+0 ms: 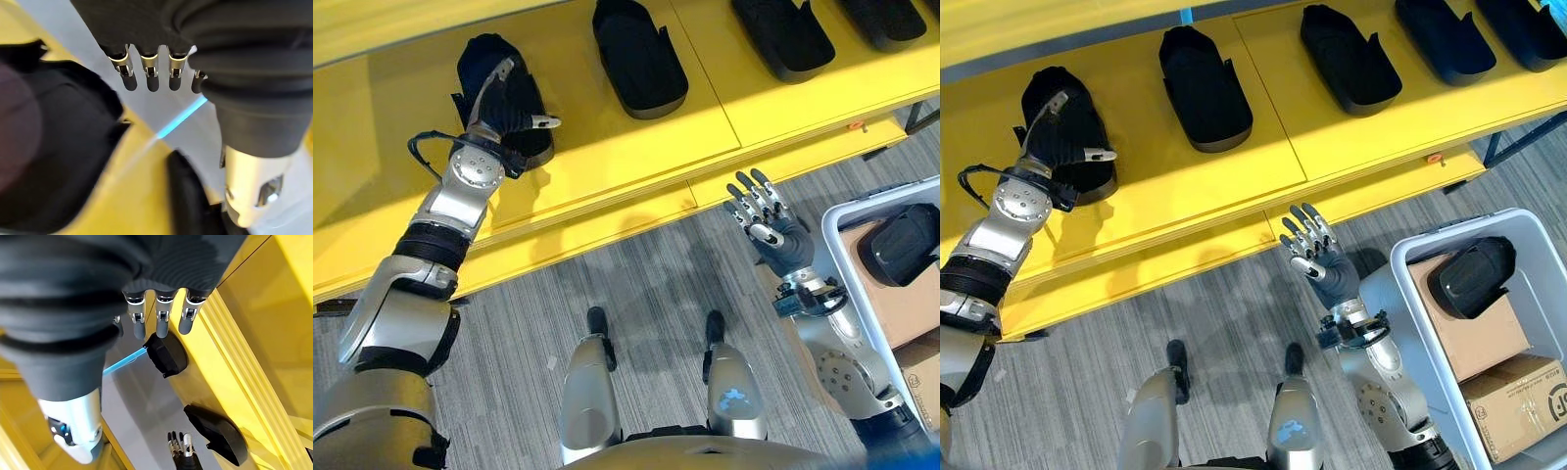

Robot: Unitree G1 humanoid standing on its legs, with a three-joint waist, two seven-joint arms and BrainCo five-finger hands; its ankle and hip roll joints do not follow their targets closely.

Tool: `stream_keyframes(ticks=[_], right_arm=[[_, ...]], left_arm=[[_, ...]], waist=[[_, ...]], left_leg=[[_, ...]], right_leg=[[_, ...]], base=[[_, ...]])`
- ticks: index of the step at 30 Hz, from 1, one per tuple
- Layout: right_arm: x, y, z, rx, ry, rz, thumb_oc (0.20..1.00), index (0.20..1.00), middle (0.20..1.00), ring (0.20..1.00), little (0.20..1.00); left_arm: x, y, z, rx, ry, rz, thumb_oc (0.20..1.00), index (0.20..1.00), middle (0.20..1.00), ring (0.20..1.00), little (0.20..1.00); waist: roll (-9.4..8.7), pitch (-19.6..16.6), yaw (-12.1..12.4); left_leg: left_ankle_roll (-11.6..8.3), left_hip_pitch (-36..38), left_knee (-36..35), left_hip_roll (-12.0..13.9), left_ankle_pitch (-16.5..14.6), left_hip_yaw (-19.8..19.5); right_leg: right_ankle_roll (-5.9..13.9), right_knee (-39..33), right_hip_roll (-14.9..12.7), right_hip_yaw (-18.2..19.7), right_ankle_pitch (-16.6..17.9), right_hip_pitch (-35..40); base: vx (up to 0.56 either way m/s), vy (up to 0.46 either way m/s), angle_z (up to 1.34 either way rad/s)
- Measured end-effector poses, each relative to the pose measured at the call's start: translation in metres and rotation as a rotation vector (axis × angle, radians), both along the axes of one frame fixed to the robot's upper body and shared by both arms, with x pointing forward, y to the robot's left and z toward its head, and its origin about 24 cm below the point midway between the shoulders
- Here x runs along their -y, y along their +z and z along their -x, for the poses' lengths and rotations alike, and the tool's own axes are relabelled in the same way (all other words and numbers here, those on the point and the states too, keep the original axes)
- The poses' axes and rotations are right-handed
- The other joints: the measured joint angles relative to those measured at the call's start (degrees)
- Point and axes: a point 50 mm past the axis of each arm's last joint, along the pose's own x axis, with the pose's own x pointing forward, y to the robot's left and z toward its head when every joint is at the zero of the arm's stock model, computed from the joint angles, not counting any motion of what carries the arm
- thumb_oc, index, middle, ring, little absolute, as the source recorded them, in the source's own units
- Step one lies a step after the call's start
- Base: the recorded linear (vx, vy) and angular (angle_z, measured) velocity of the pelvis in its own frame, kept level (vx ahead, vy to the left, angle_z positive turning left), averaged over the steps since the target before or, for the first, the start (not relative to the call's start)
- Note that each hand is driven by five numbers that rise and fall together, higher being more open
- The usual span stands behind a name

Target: Move parts from the plastic box to the shelf.

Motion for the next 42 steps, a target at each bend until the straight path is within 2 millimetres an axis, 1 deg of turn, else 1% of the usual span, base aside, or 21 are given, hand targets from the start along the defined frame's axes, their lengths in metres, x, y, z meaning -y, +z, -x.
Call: stream_keyframes(ticks=[1,2,3,4,6,9,10,12,15,16,18,21,23,27,29,34,37,39,42], right_arm=[[0.003,0.001,0.000,0.007,-0.012,-0.001,1.000,1.000,1.000,1.000,1.000],[0.007,0.000,0.001,0.000,-0.029,0.000,1.000,1.000,1.000,1.000,1.000],[0.008,-0.002,0.002,-0.009,-0.034,0.002,1.000,1.000,1.000,1.000,1.000],[0.010,0.002,0.002,0.007,-0.042,-0.001,1.000,1.000,1.000,1.000,1.000],[0.015,0.002,0.002,0.007,-0.066,0.001,1.000,1.000,1.000,1.000,1.000],[0.017,0.002,0.002,0.011,-0.072,0.006,1.000,1.000,1.000,1.000,1.000],[0.018,0.003,0.002,0.013,-0.077,0.011,1.000,1.000,1.000,1.000,1.000],[0.022,0.002,0.003,0.011,-0.097,0.013,1.000,1.000,1.000,1.000,1.000],[0.022,0.002,0.003,0.007,-0.095,0.014,1.000,1.000,1.000,1.000,1.000],[0.024,0.004,0.003,0.014,-0.101,0.015,1.000,1.000,1.000,1.000,1.000],[0.028,0.003,0.005,0.011,-0.116,0.016,1.000,1.000,1.000,1.000,1.000],[0.027,0.005,0.005,0.021,-0.114,0.016,1.000,1.000,1.000,1.000,1.000],[0.027,0.006,0.006,0.023,-0.112,0.015,1.000,1.000,1.000,1.000,1.000],[0.026,0.007,0.005,0.028,-0.110,0.015,1.000,1.000,1.000,1.000,1.000],[0.026,0.007,0.005,0.027,-0.111,0.015,1.000,1.000,1.000,1.000,1.000],[0.027,0.007,0.005,0.028,-0.113,0.015,1.000,1.000,1.000,1.000,1.000],[0.026,0.010,0.004,0.039,-0.110,0.014,1.000,1.000,1.000,1.000,1.000],[0.026,0.011,0.004,0.042,-0.114,0.013,1.000,1.000,1.000,1.000,1.000],[0.026,0.012,0.003,0.045,-0.118,0.012,1.000,1.000,1.000,1.000,1.000]], left_arm=[[0.003,0.001,0.012,0.054,-0.035,0.017,1.000,1.000,1.000,1.000,1.000],[0.006,0.001,0.016,0.076,-0.057,0.006,1.000,1.000,1.000,1.000,1.000],[0.002,0.001,0.020,0.079,-0.051,0.002,1.000,1.000,1.000,1.000,1.000],[-0.003,-0.001,0.035,0.121,-0.051,0.026,1.000,1.000,1.000,1.000,1.000],[-0.017,-0.011,0.054,0.150,-0.033,0.090,1.000,1.000,1.000,1.000,1.000],[-0.028,-0.018,0.065,0.141,0.000,0.106,1.000,1.000,1.000,1.000,1.000],[-0.030,-0.021,0.075,0.148,0.001,0.110,1.000,1.000,1.000,1.000,1.000],[-0.027,-0.034,0.095,0.126,-0.014,0.085,1.000,1.000,1.000,1.000,1.000],[-0.026,-0.045,0.102,0.101,-0.006,0.064,1.000,1.000,1.000,1.000,1.000],[-0.026,-0.054,0.110,0.090,0.014,0.037,1.000,1.000,1.000,1.000,1.000],[-0.018,-0.061,0.119,0.098,0.012,0.033,1.000,1.000,1.000,1.000,1.000],[-0.015,-0.070,0.123,0.067,0.018,-0.036,1.000,1.000,1.000,1.000,1.000],[-0.010,-0.076,0.123,0.056,0.011,-0.014,1.000,1.000,1.000,1.000,1.000],[-0.002,-0.081,0.122,0.029,-0.010,-0.082,1.000,1.000,1.000,1.000,1.000],[0.003,-0.086,0.121,0.009,-0.023,-0.116,1.000,1.000,1.000,1.000,1.000],[0.019,-0.102,0.119,-0.051,-0.078,-0.141,1.000,1.000,1.000,1.000,1.000],[0.019,-0.110,0.118,-0.085,-0.078,-0.136,1.000,1.000,1.000,1.000,1.000],[0.019,-0.116,0.115,-0.112,-0.071,-0.163,1.000,1.000,1.000,1.000,1.000],[0.019,-0.121,0.112,-0.134,-0.068,-0.181,1.000,1.000,1.000,1.000,1.000]], waist=[[0.00,0.0,-0.1],[0.13,0.0,0.5],[0.13,0.0,0.8],[0.13,0.1,0.5],[0.23,0.1,1.1],[0.23,0.1,2.0],[0.22,0.1,2.3],[0.23,0.1,2.6],[0.23,0.1,3.1],[0.23,0.1,3.3],[0.23,0.1,3.6],[0.23,0.1,4.0],[0.22,0.1,4.0],[0.22,0.1,4.0],[0.22,0.1,4.0],[0.19,0.1,4.0],[0.15,0.1,3.9],[0.15,0.1,3.8],[0.14,0.1,3.9]], left_leg=[[0.01,0.1,0.0,0.0,-0.1,0.1],[0.01,0.2,-0.1,0.1,-0.1,0.0],[0.01,0.2,-0.1,0.1,-0.1,0.0],[-0.01,0.3,-0.1,0.2,-0.2,0.1],[0.05,0.4,0.0,0.2,-0.4,0.1],[0.07,0.4,0.0,0.2,-0.4,0.1],[0.08,0.4,0.0,0.2,-0.4,0.1],[0.08,0.9,-0.1,0.2,-0.5,0.2],[0.02,1.4,-0.4,0.4,-0.7,0.1],[0.00,1.4,-0.4,0.4,-0.7,0.1],[0.00,1.4,-0.5,0.4,-0.7,0.1],[-0.01,1.4,-0.7,0.5,-0.7,0.0],[0.00,1.3,-0.7,0.3,-0.7,0.0],[0.00,1.3,-0.8,0.3,-0.7,0.0],[0.00,1.3,-0.9,0.2,-0.7,0.0],[-0.01,1.3,-0.8,0.2,-0.7,-0.1],[-0.01,1.3,-0.8,0.2,-0.7,-0.1],[-0.01,1.3,-0.8,0.2,-0.7,-0.1],[-0.01,1.3,-0.8,0.1,-0.7,-0.1]], right_leg=[[0.01,-0.1,0.0,0.0,0.0,0.0],[0.07,0.0,0.0,0.0,0.0,0.1],[0.08,0.1,0.1,0.0,-0.1,0.1],[-0.07,0.0,0.0,0.1,-0.2,0.1],[0.07,0.1,0.0,0.1,-0.2,0.1],[-0.12,0.2,0.0,0.1,-0.4,0.1],[-0.12,0.2,0.0,0.1,-0.4,0.1],[-0.13,0.2,0.0,0.1,-0.5,0.5],[-0.14,0.4,0.0,0.1,-0.9,1.1],[-0.15,0.3,-0.1,0.1,-0.9,1.1],[-0.15,0.3,-0.1,0.1,-0.9,1.1],[-0.18,0.4,0.0,0.0,-0.9,1.0],[-0.18,0.4,0.0,0.0,-0.9,1.0],[-0.11,0.3,0.0,-0.1,-0.9,1.0],[-0.02,0.4,0.0,-0.4,-1.0,1.0],[0.00,0.5,0.0,-0.4,-1.3,1.0],[0.11,0.5,0.0,-0.5,-1.4,1.0],[0.12,0.5,0.0,-0.5,-1.4,1.0],[0.13,0.5,0.0,-0.5,-1.4,1.0]], base=[[0.00,0.000,0.00],[0.00,0.000,0.00],[0.00,0.000,0.00],[0.00,-0.004,-0.04],[0.00,0.000,0.00],[0.00,0.000,0.00],[0.00,-0.015,-0.03],[0.00,0.000,0.00],[0.00,-0.010,0.03],[-0.02,-0.011,-0.03],[0.00,0.000,0.00],[0.00,0.000,0.00],[0.00,0.000,0.00],[0.00,0.000,0.00],[0.00,0.000,0.00],[0.00,0.000,0.00],[0.00,0.000,0.00],[0.00,0.000,0.00],[0.00,0.000,0.00]])
